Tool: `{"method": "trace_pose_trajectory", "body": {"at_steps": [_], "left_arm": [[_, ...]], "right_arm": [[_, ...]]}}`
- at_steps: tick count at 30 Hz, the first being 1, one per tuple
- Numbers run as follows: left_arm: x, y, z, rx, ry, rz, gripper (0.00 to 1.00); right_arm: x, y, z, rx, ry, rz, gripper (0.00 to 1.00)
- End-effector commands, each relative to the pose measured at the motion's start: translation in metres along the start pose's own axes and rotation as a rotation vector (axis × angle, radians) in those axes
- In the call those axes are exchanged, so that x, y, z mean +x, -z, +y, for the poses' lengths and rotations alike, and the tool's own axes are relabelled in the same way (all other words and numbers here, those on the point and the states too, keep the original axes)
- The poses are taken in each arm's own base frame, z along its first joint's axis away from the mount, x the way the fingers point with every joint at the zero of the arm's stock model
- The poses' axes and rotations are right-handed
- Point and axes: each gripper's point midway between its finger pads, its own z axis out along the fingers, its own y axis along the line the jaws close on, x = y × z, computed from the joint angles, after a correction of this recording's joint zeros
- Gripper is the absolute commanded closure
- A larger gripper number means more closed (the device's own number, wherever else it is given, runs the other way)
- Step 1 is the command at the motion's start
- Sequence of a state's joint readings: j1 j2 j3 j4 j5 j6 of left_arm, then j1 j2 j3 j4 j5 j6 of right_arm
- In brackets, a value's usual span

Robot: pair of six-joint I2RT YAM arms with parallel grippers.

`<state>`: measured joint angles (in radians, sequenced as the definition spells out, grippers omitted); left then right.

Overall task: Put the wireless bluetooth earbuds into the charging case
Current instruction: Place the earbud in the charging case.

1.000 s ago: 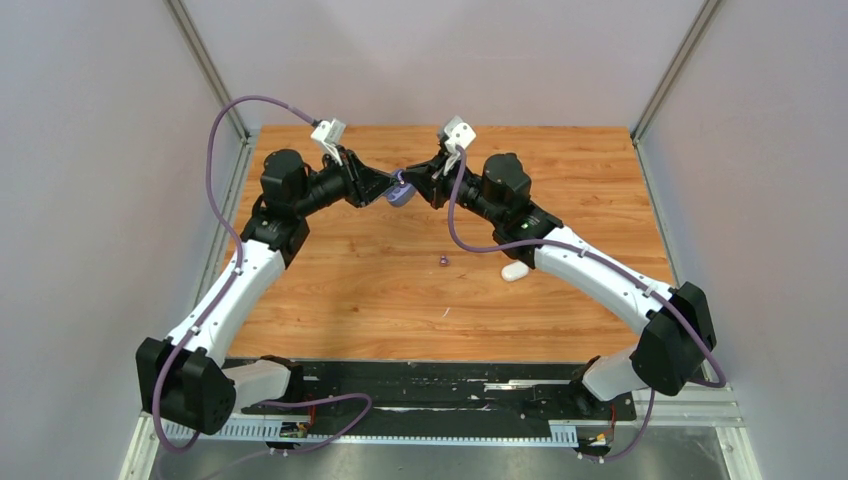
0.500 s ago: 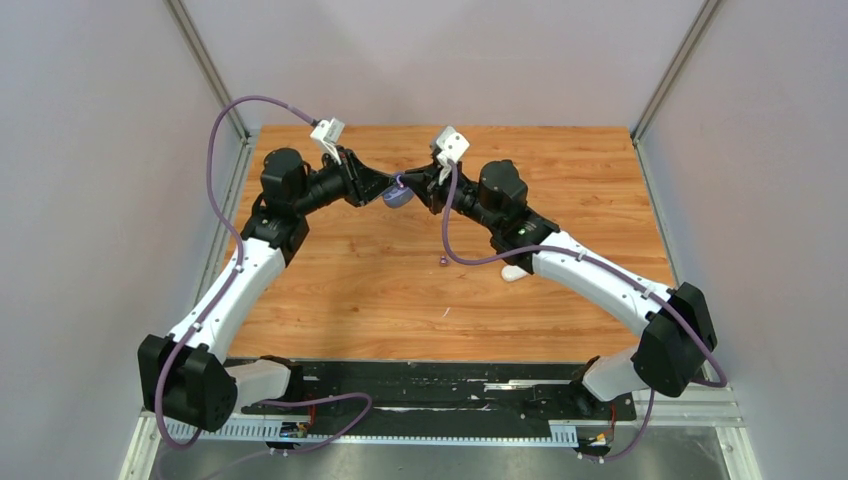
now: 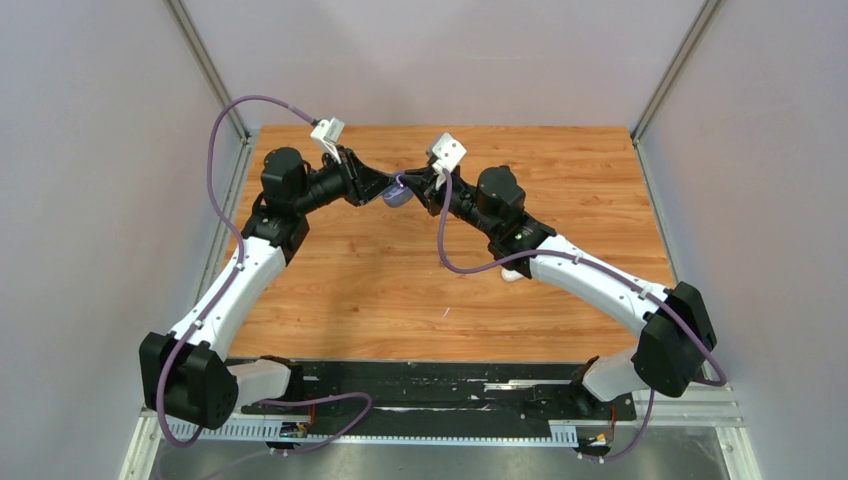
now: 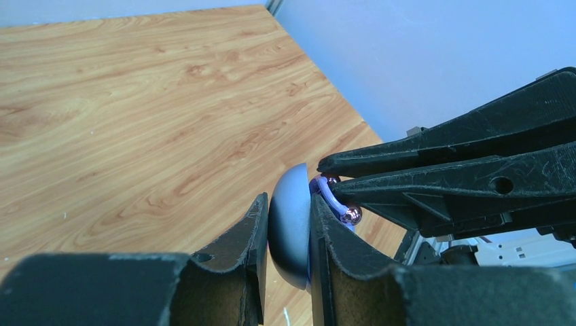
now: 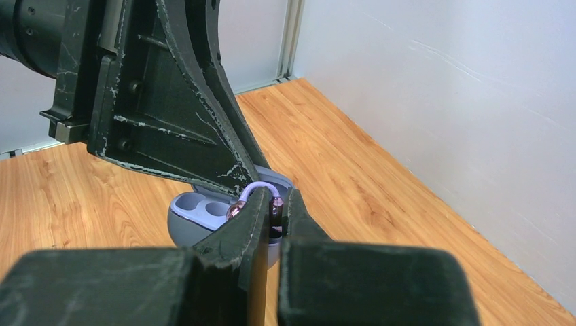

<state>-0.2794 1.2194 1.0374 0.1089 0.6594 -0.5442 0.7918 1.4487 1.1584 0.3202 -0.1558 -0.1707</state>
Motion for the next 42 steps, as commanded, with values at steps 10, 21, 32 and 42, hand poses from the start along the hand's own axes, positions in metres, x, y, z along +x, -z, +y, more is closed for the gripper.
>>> {"method": "trace_pose_trajectory", "body": {"at_steps": [10, 21, 32, 42], "left_arm": [[-0.026, 0.006, -0.024, 0.103, -0.21, -0.095, 1.0], [-0.025, 0.008, -0.023, 0.068, -0.253, -0.141, 1.0], [-0.024, 0.003, -0.02, 0.069, -0.181, -0.15, 1.0], [-0.022, -0.002, -0.029, 0.143, -0.148, -0.131, 1.0]], "right_arm": [[-0.018, 0.003, 0.004, -0.012, -0.01, -0.01, 0.92], [-0.022, -0.002, -0.005, 0.048, -0.058, -0.028, 0.9], [-0.012, -0.001, -0.004, 0.033, -0.031, 0.024, 0.88], [-0.024, 0.003, -0.001, 0.01, 0.051, -0.047, 0.88]]}}
